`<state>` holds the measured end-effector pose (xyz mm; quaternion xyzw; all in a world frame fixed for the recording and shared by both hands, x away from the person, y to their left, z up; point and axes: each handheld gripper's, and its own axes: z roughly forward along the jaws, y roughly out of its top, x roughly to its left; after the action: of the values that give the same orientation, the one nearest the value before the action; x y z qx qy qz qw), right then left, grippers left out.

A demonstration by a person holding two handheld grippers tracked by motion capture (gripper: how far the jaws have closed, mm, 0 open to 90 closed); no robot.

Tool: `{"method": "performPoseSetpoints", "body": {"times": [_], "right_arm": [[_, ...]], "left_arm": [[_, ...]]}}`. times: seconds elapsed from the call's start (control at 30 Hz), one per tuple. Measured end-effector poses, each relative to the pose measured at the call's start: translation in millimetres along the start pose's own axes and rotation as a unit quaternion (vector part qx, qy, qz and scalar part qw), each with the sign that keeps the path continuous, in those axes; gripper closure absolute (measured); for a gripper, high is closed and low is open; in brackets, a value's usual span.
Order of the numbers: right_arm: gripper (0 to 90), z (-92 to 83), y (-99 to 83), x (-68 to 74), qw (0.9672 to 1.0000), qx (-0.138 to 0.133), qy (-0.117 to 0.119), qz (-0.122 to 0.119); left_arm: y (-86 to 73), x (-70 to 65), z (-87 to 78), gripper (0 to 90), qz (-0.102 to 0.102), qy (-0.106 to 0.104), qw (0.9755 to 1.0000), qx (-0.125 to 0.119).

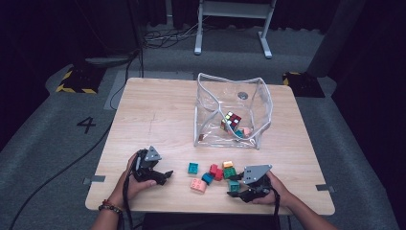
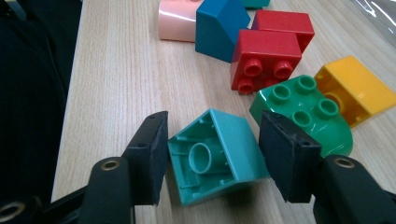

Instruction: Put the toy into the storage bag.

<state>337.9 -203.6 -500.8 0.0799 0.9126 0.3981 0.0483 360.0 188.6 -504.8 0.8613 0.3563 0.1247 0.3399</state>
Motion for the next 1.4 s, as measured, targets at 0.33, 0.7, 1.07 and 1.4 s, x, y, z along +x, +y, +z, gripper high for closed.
{"method": "performPoseSetpoints", "body": {"times": [0.33,0.7,1.07,1.4], "right_arm": [[46.2,-9.4,-13.8,-11.0,0.9996,-0.019,-0.009,0.017],[47.6,-20.7,-21.2,-21.9,0.9988,-0.015,-0.034,0.033],[34.3,-28.5,-31.8,-31.0,0.9988,-0.011,-0.025,0.04],[47.5,-32.8,-35.0,-30.5,0.999,-0.014,-0.023,0.036]], "left_arm": [[0.0,0.0,0.0,8.7,0.0,0.0,1.0,0.0],[0.0,0.0,0.0,8.7,0.0,0.0,1.0,0.0],[0.0,-0.1,0.0,8.7,0.0,0.0,1.0,0.0],[0.0,0.0,0.1,8.7,0.0,0.0,1.0,0.0]]}}
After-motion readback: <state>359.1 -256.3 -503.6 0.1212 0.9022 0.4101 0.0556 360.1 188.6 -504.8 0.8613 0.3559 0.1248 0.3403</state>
